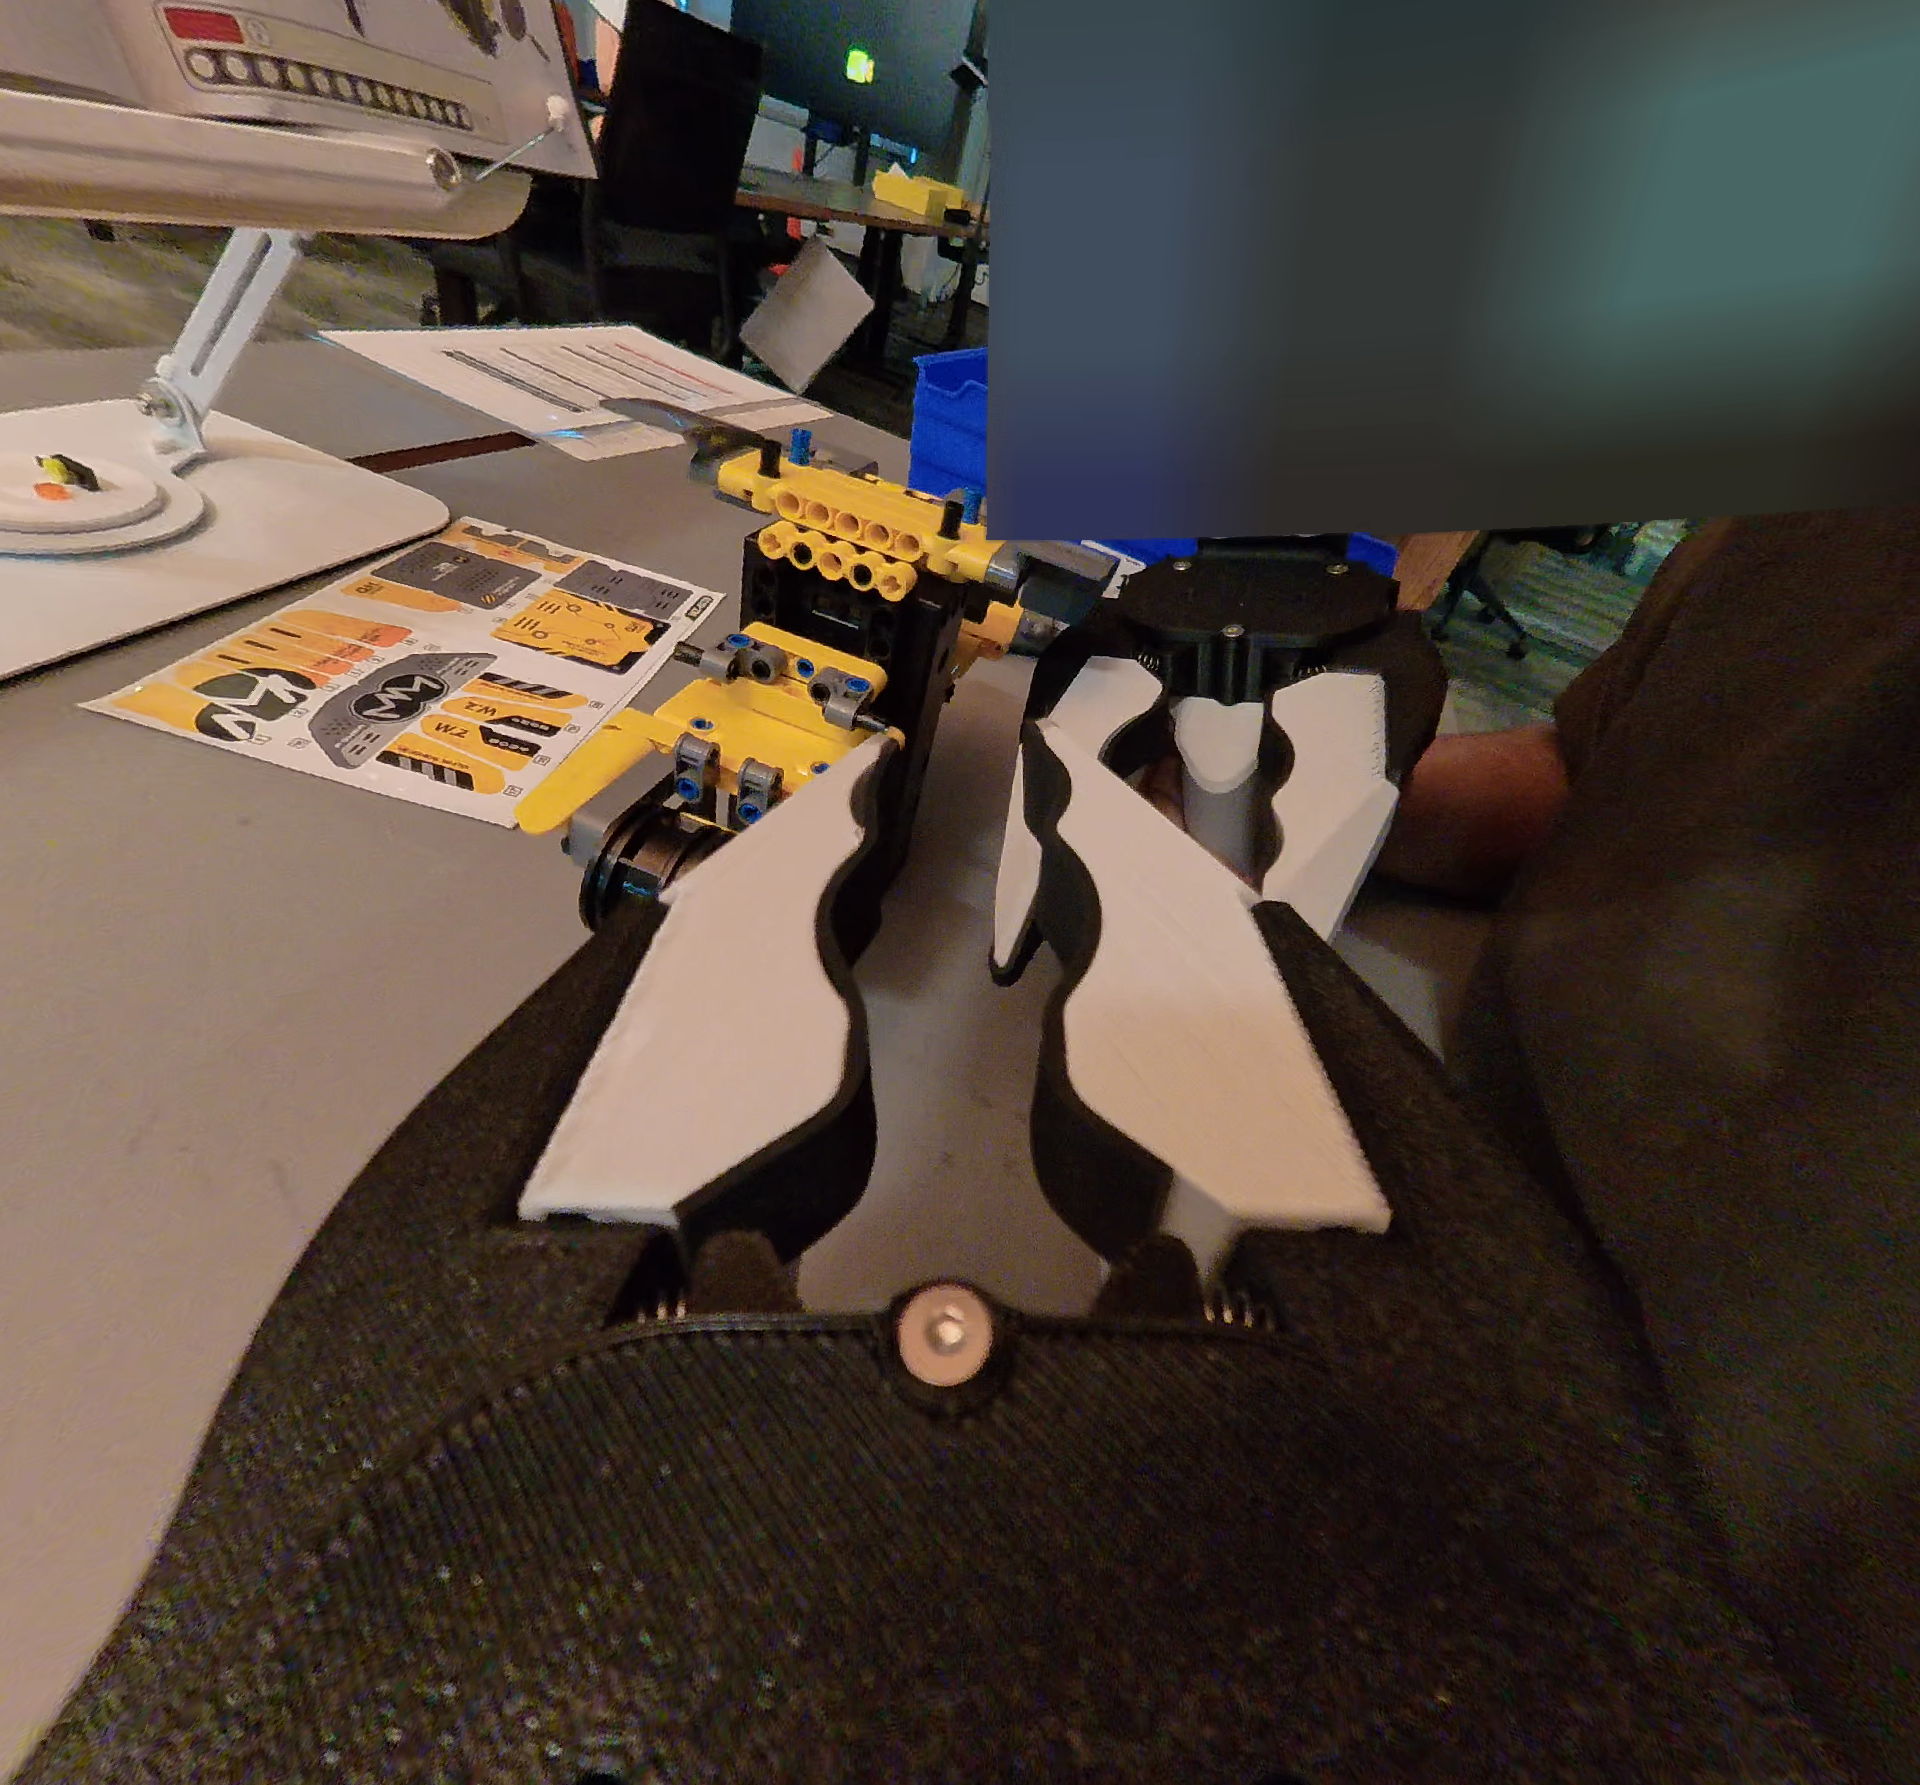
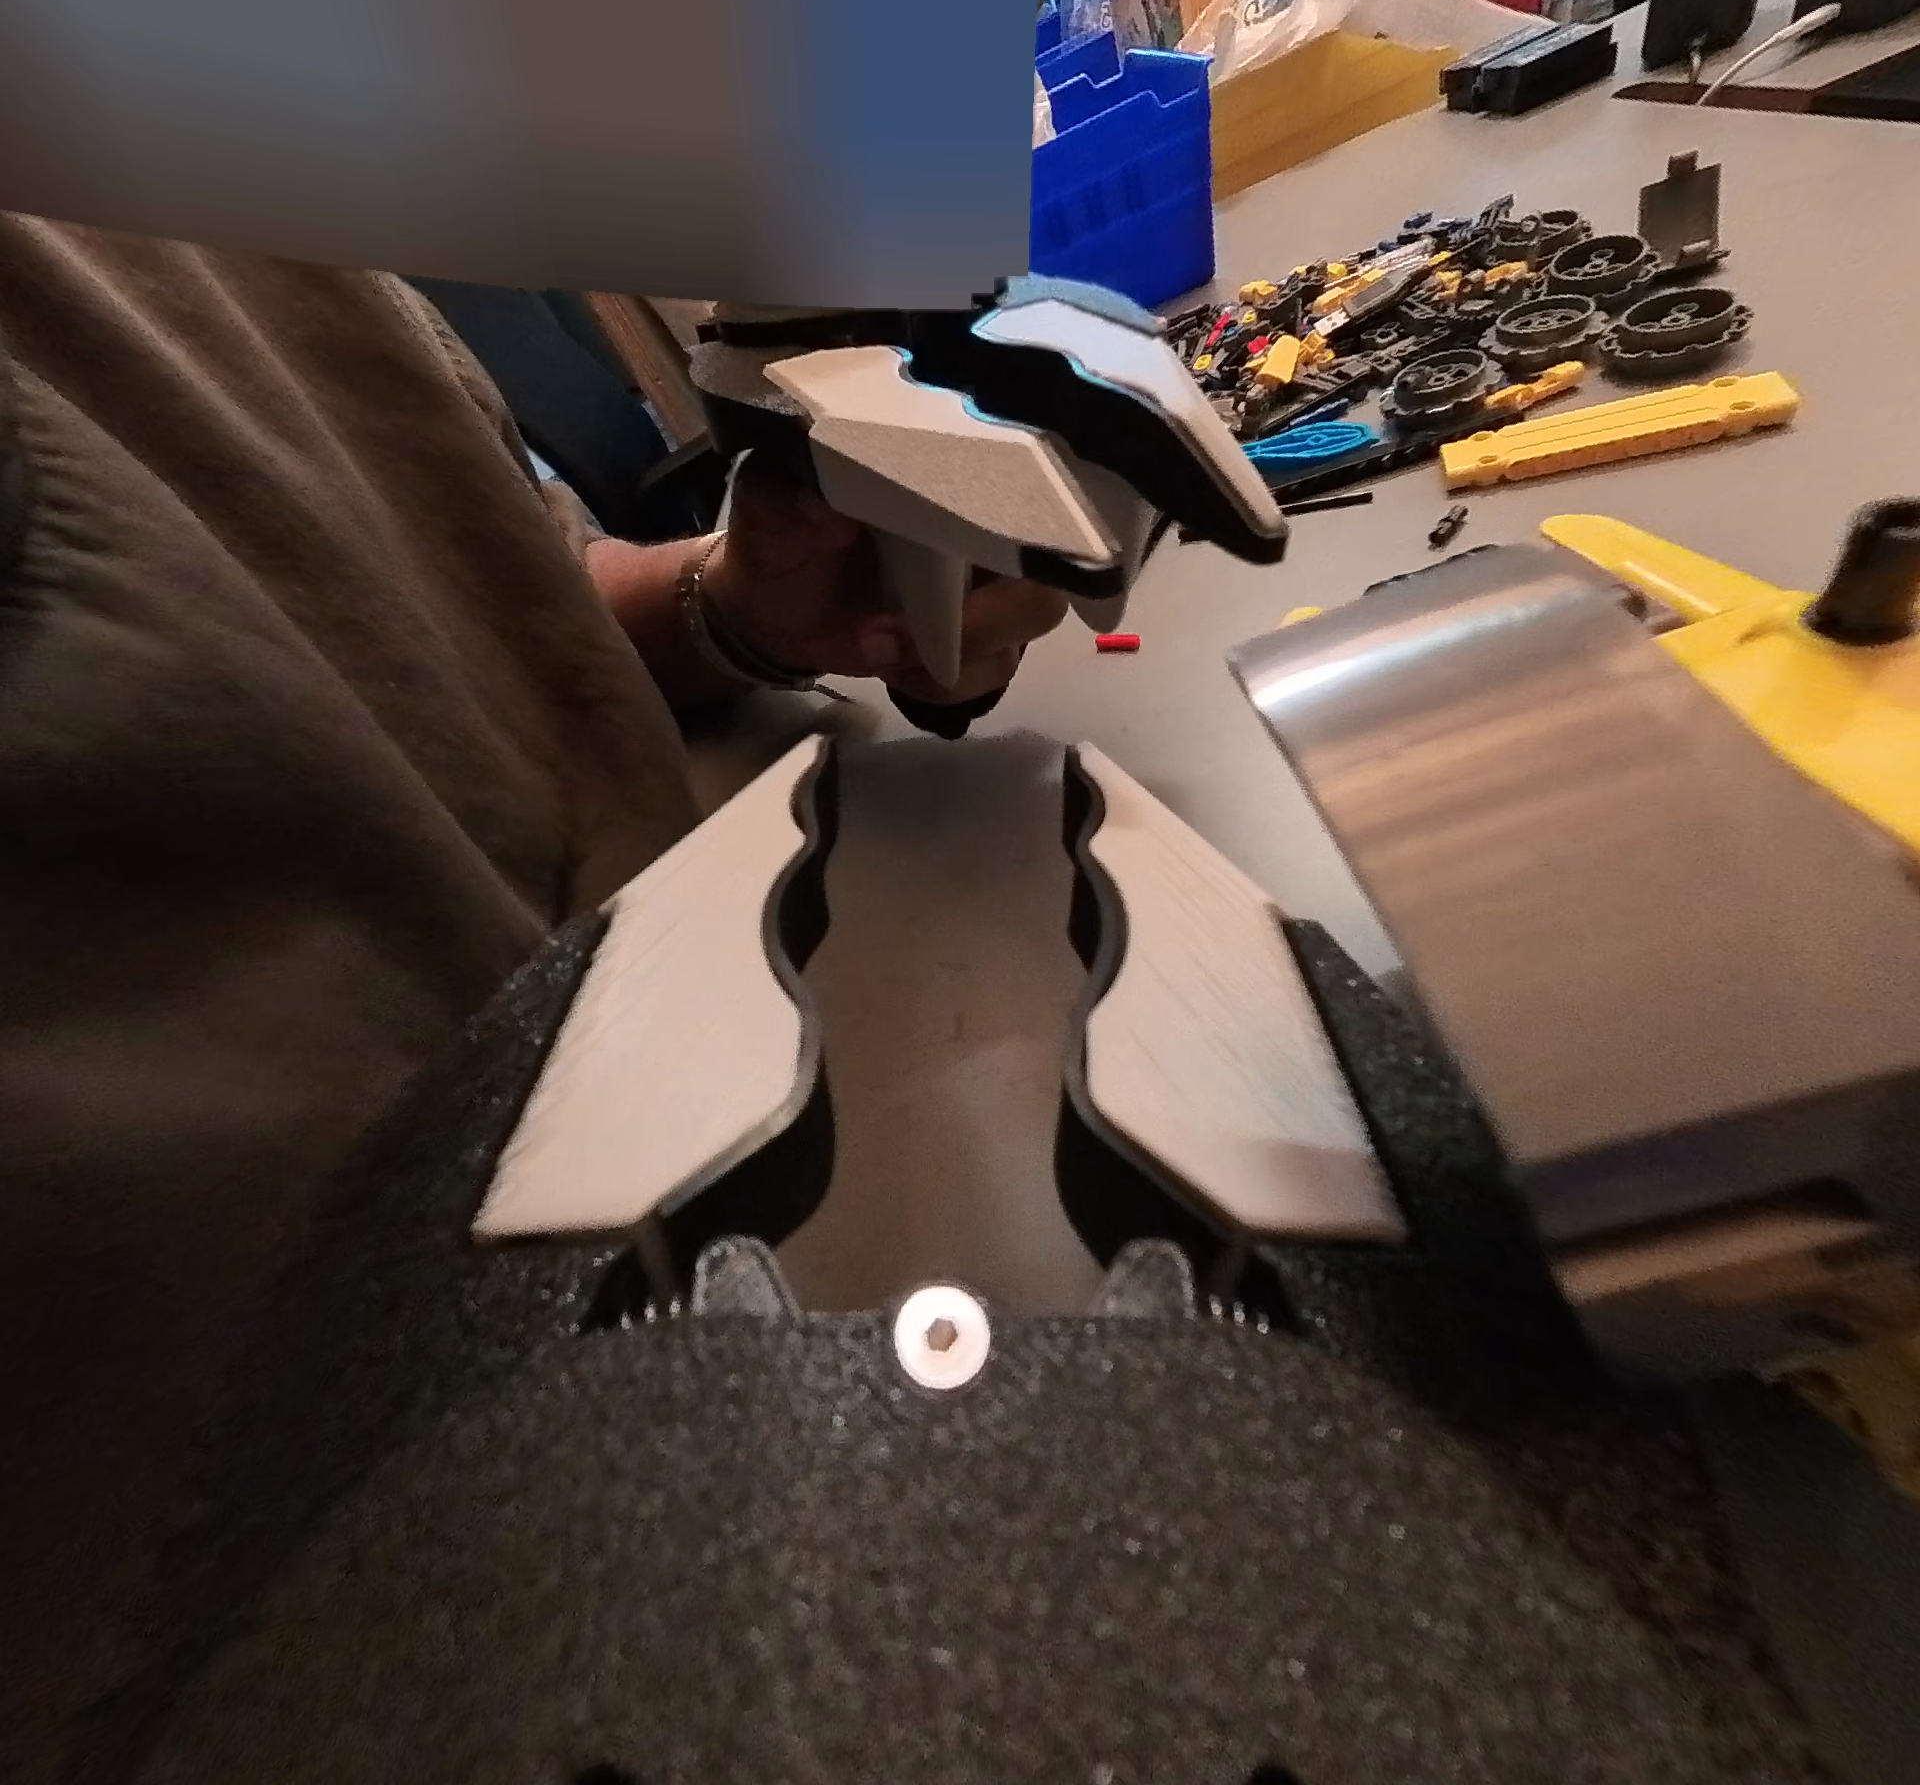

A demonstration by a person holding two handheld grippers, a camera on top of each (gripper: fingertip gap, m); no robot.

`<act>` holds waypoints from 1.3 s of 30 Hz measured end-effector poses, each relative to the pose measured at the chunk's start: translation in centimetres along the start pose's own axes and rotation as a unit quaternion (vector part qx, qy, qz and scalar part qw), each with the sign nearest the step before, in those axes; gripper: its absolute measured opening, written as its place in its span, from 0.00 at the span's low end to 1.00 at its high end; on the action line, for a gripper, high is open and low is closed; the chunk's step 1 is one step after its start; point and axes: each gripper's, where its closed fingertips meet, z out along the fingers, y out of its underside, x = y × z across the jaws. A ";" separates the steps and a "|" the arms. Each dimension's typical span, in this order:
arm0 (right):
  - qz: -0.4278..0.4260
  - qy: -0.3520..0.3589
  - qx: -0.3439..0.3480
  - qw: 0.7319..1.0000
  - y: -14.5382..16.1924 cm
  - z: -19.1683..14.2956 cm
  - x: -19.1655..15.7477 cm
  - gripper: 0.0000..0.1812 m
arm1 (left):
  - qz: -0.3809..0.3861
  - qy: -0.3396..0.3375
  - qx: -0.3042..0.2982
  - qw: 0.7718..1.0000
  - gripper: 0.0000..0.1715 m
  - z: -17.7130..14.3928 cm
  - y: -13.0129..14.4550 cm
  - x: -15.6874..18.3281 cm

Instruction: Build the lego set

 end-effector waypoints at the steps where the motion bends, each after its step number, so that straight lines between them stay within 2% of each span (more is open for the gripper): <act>1: 0.000 -0.002 0.000 1.000 0.0 0.0 -0.1 0.24 | -0.004 0.001 -0.001 1.000 0.11 0.0 0.1 0.0; 16: 0.003 -0.017 -0.002 1.000 0.1 0.0 -0.3 0.25 | -0.036 0.006 -0.009 0.999 0.13 0.2 0.8 -0.9; 31: -0.001 -0.016 -0.004 1.000 0.2 0.0 -0.4 0.26 | -0.019 0.001 -0.033 0.999 0.14 0.7 1.9 -0.8; 39: 0.002 -0.016 -0.003 1.000 0.1 0.0 -0.3 0.26 | -0.051 0.010 -0.029 0.998 0.15 0.6 1.9 -1.1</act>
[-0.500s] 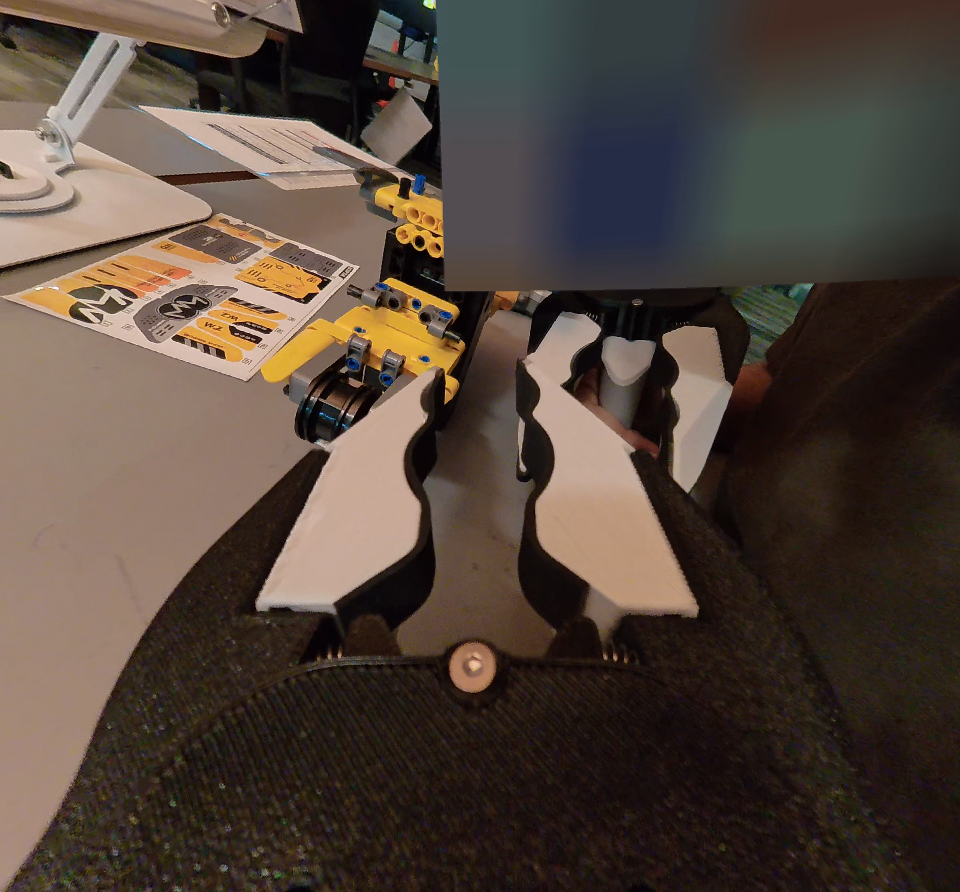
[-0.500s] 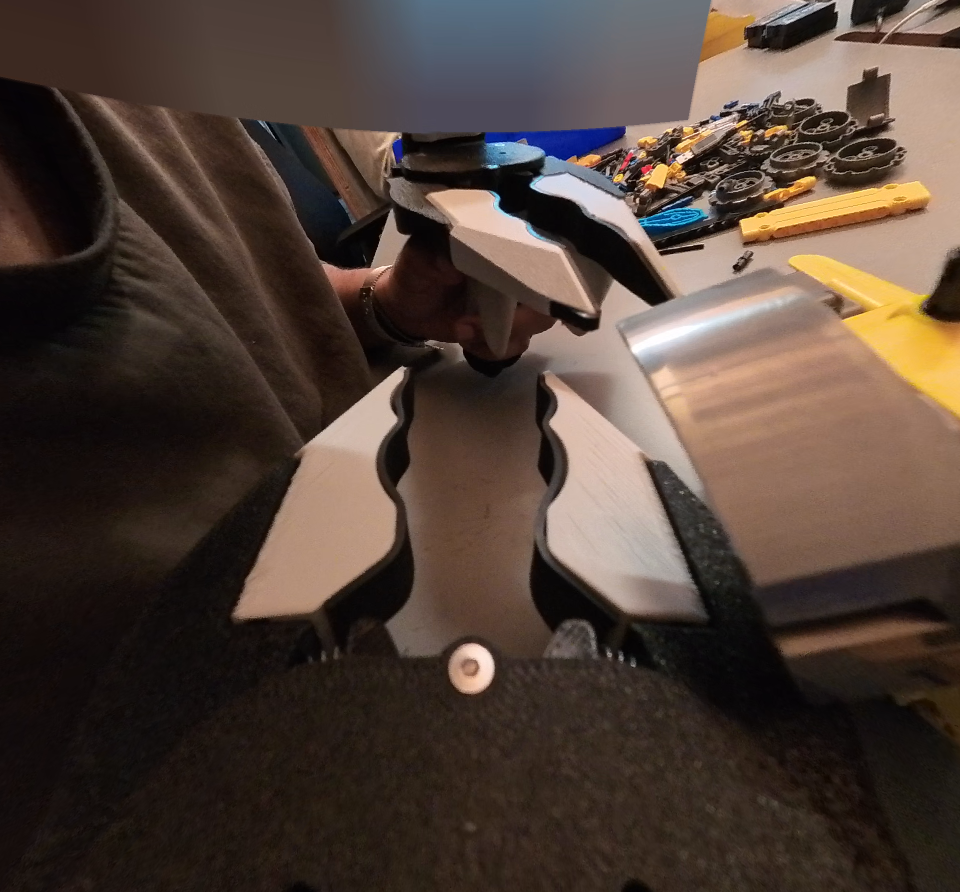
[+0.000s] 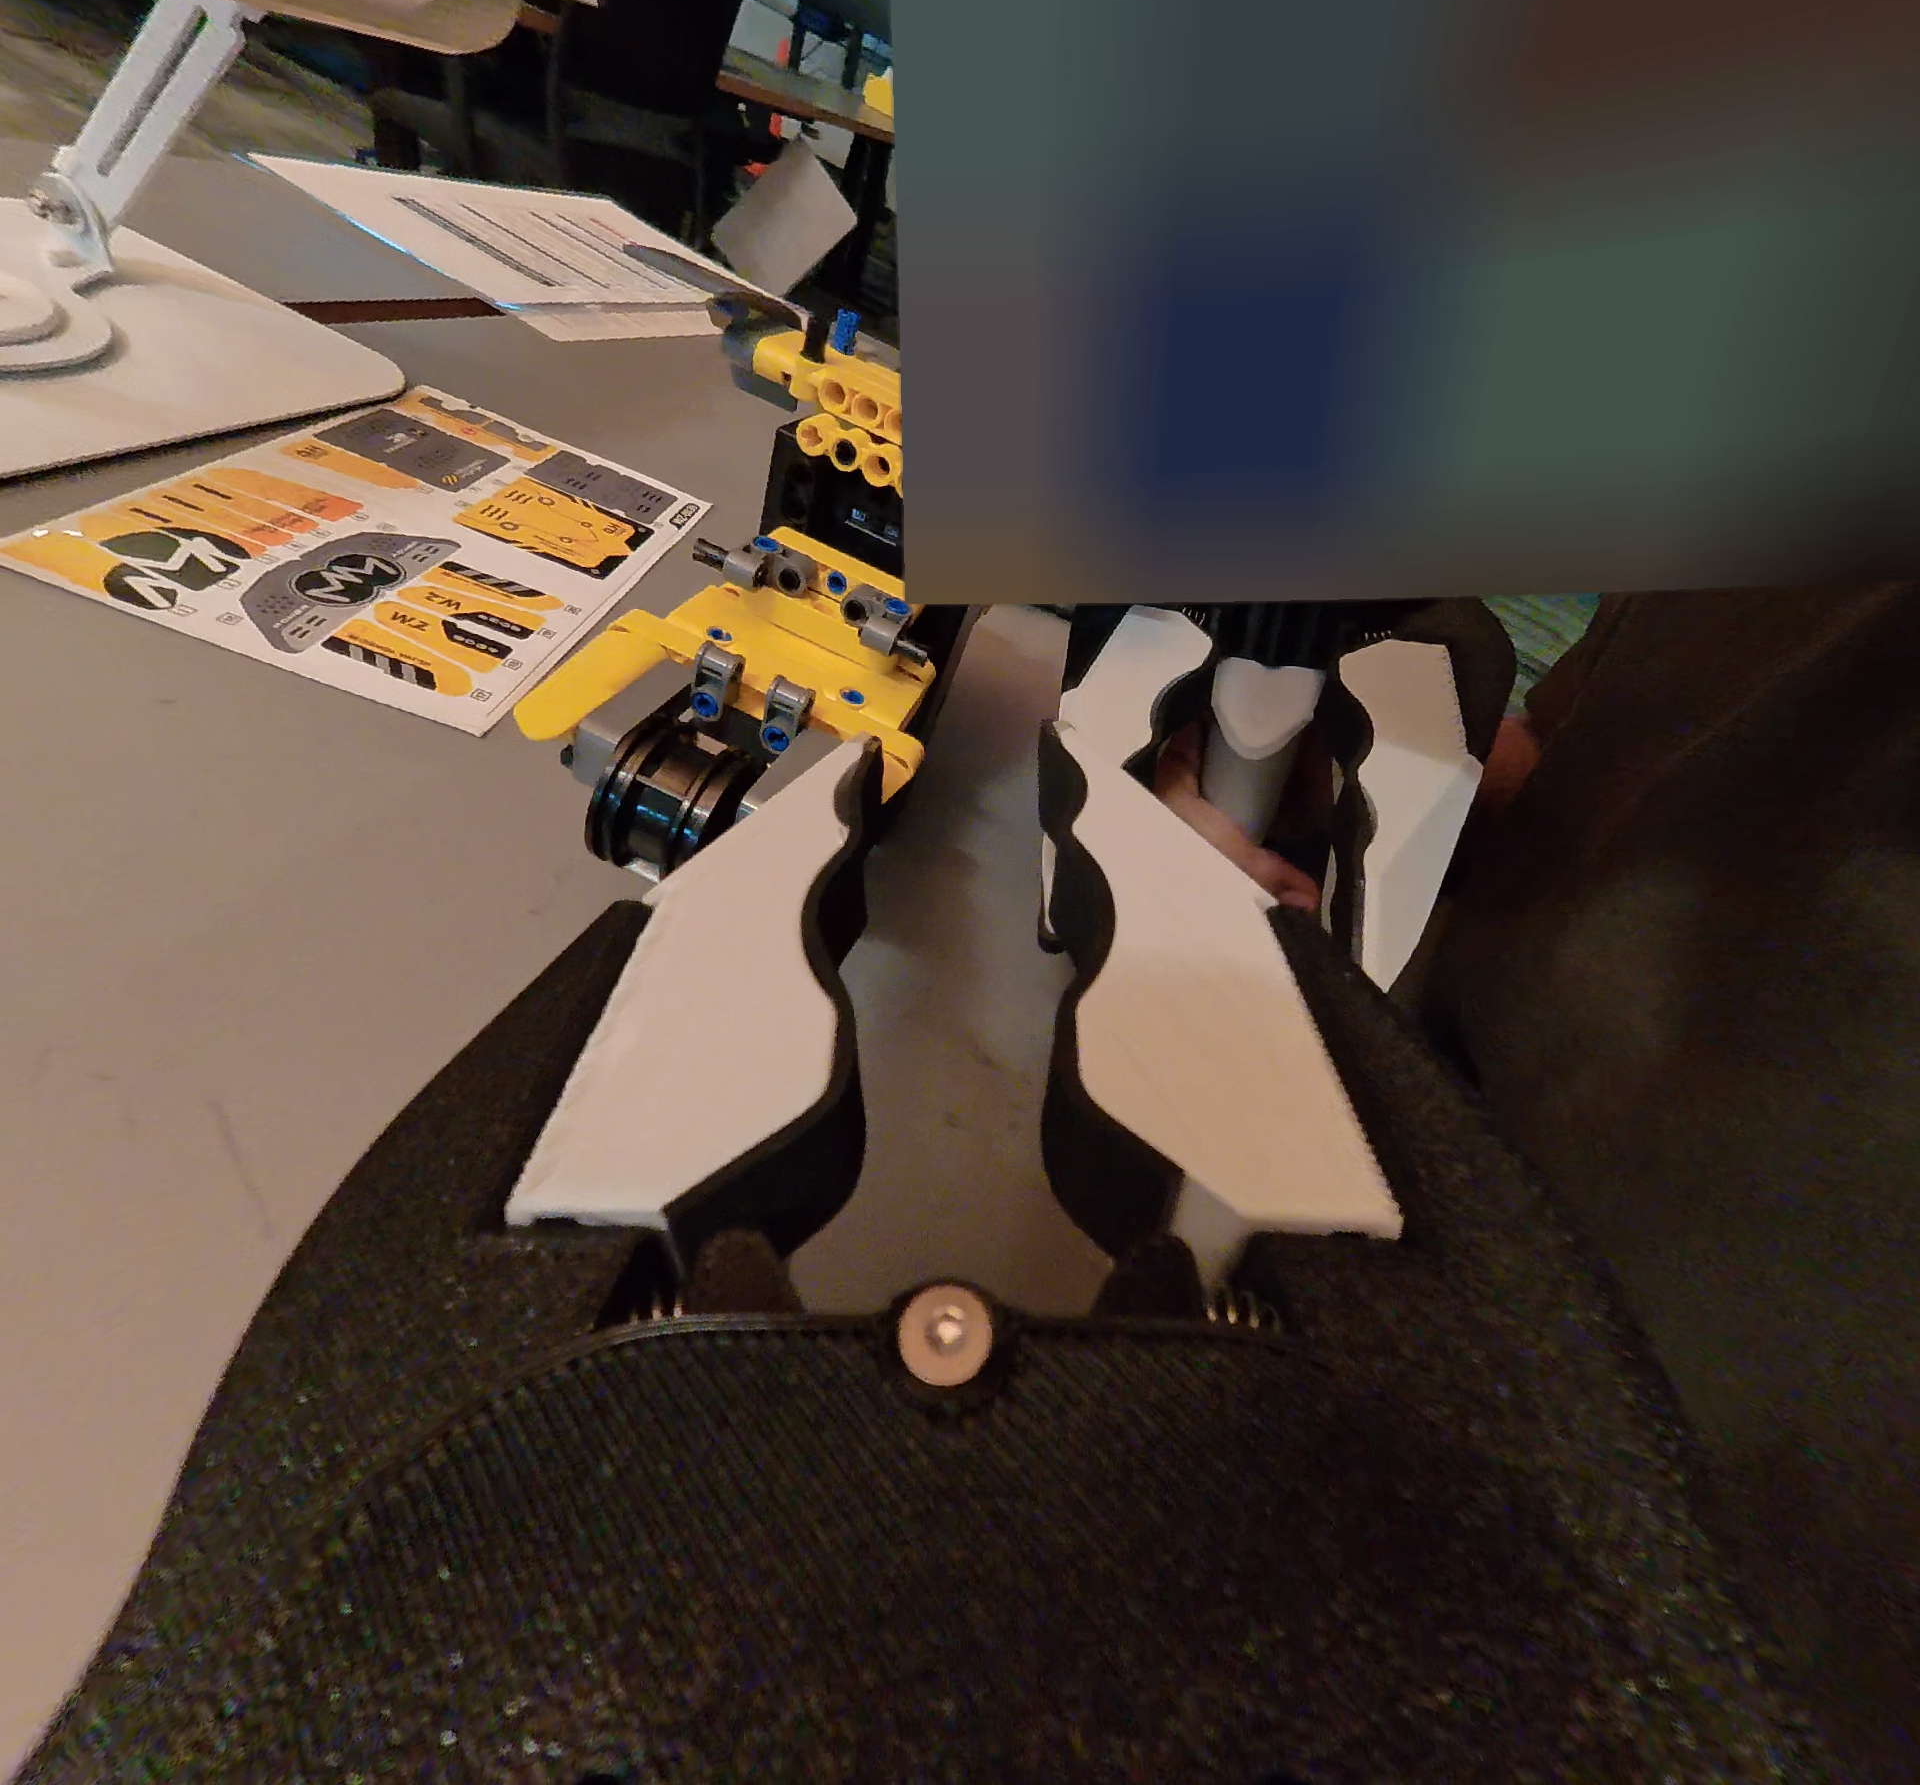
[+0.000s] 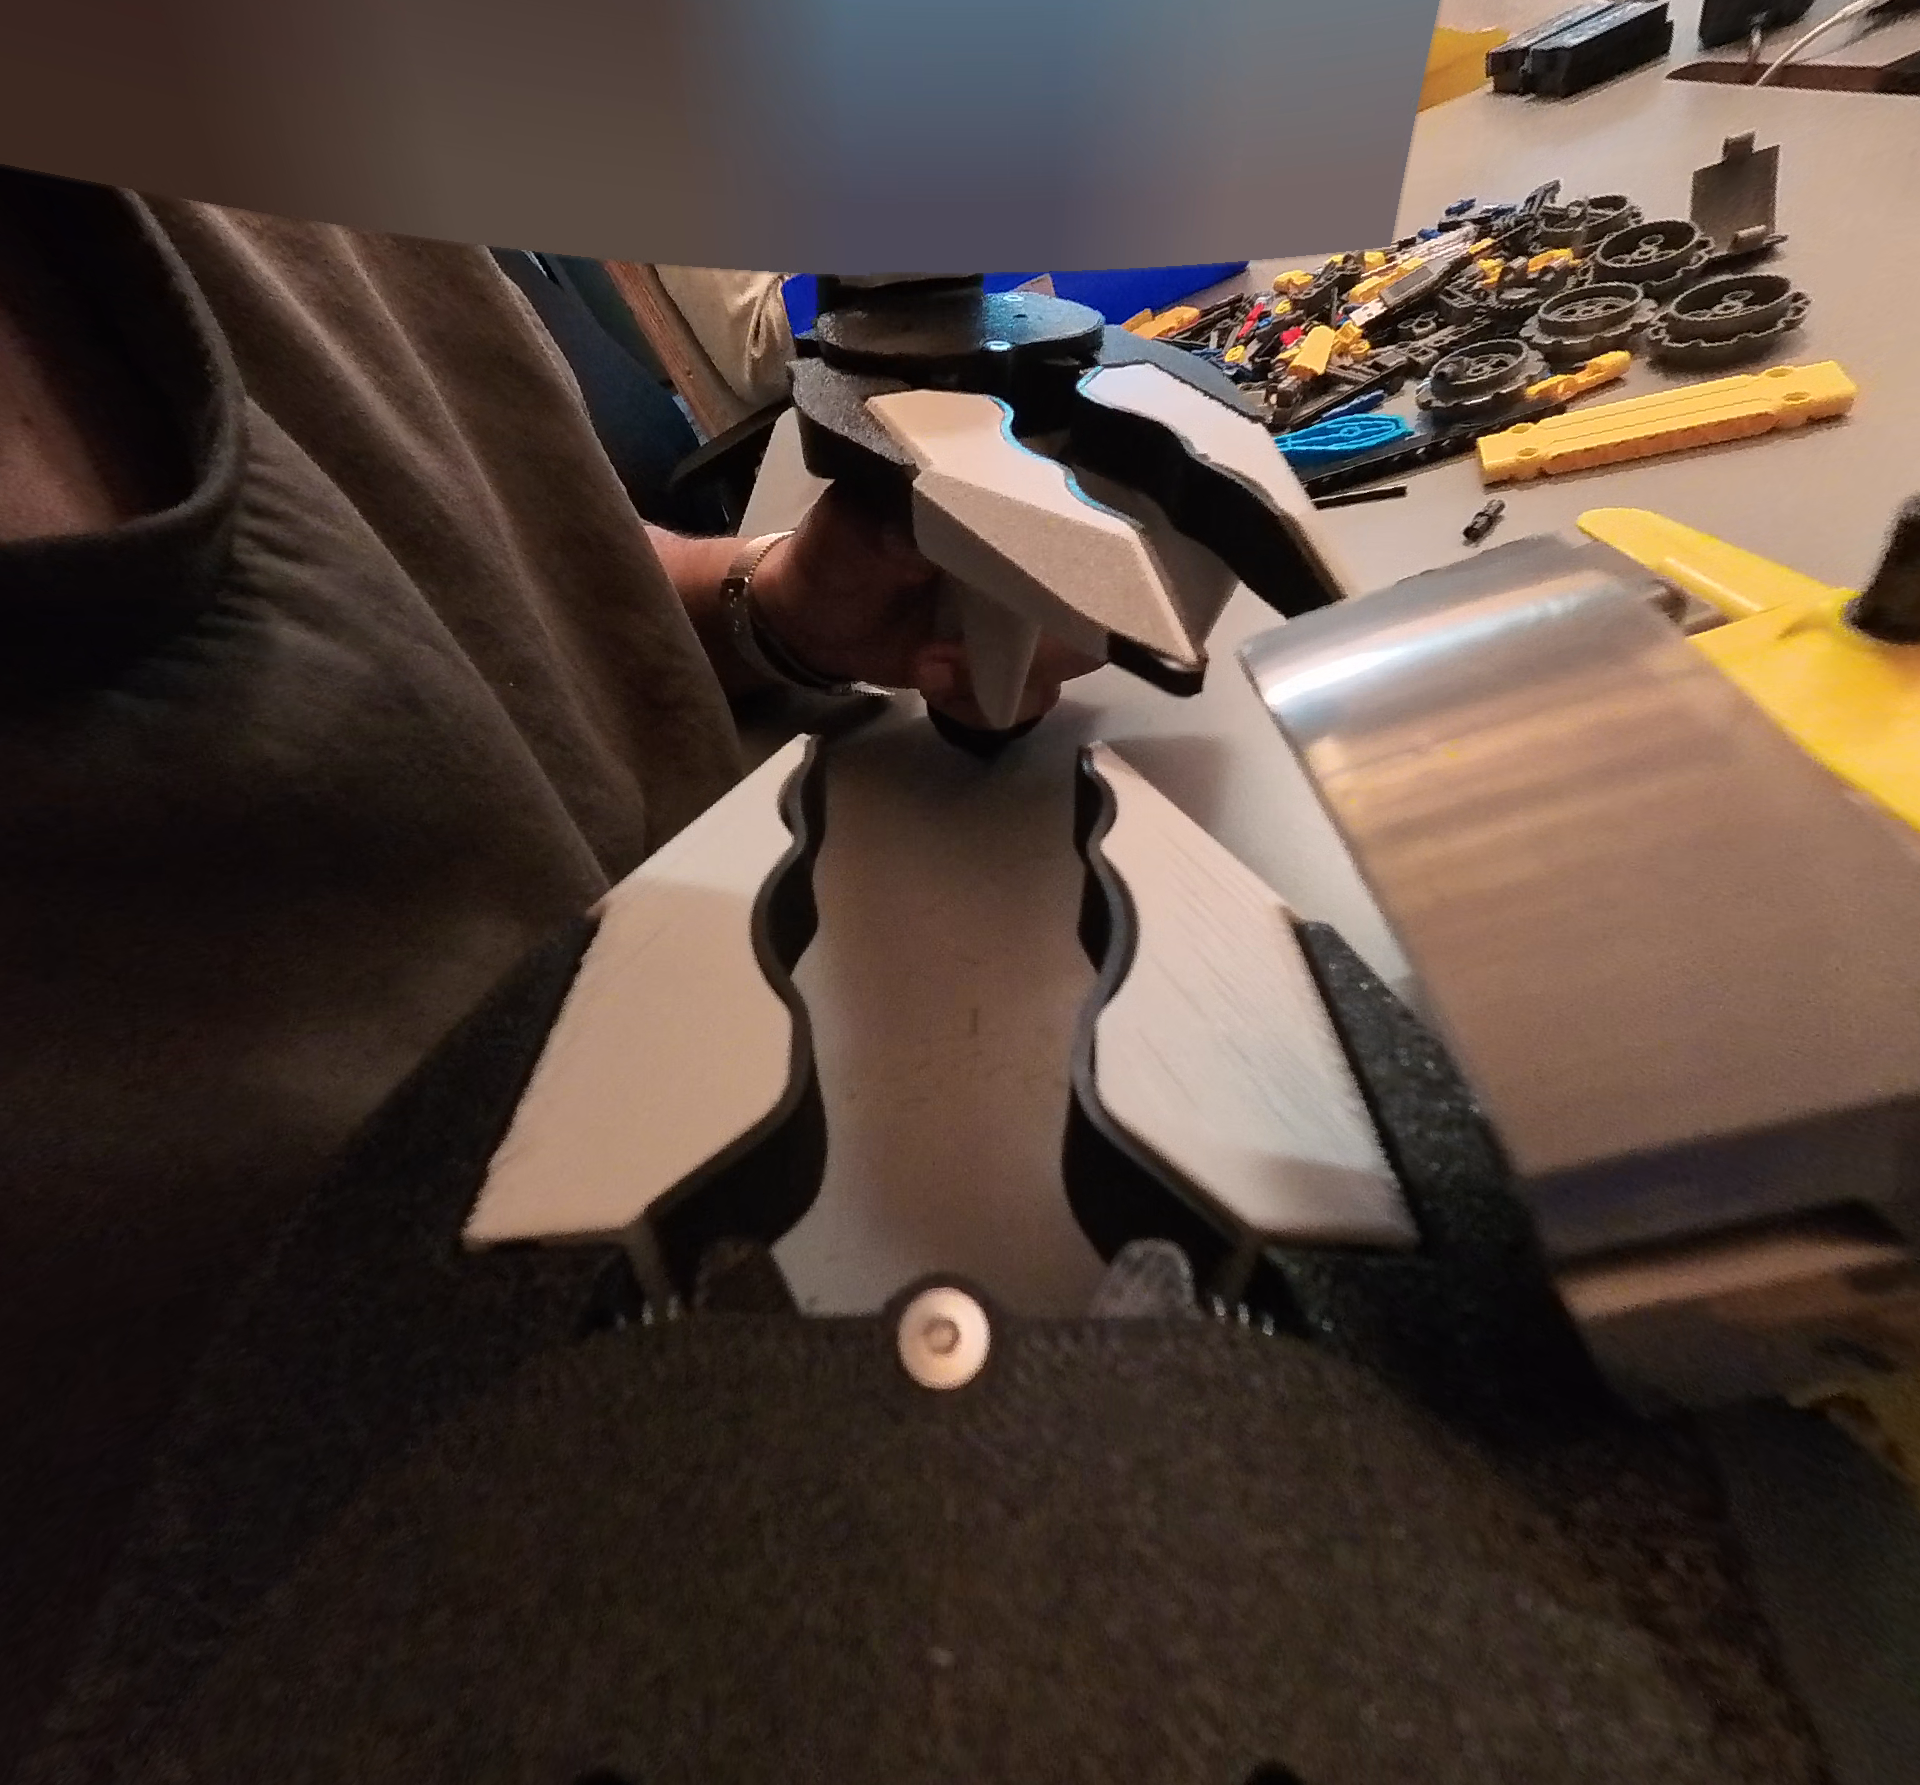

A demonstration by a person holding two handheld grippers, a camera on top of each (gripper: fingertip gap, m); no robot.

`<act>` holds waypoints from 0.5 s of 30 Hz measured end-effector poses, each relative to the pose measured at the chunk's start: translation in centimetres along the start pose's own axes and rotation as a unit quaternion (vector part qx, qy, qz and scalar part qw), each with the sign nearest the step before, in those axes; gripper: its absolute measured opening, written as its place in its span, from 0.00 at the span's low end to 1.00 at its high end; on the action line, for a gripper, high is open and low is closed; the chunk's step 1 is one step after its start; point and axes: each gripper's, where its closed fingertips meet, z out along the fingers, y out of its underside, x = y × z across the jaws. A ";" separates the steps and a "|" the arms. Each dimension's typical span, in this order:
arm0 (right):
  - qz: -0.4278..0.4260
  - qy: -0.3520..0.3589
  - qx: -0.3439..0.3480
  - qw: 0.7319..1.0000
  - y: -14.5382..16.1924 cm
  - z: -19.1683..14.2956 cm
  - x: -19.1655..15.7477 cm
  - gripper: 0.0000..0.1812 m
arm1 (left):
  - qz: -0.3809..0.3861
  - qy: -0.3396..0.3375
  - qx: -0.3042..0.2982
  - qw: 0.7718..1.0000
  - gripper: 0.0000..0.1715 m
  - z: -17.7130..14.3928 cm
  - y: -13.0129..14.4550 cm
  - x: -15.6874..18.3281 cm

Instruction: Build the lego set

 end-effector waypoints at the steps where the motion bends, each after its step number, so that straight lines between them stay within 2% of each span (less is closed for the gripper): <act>1: -0.001 0.000 0.000 1.000 0.0 0.0 0.0 0.26 | 0.001 0.000 -0.001 1.000 0.15 0.0 0.0 0.0; 15: -0.010 0.004 -0.004 1.000 0.1 0.1 -0.1 0.26 | -0.014 0.002 -0.008 1.000 0.17 0.1 0.2 -0.2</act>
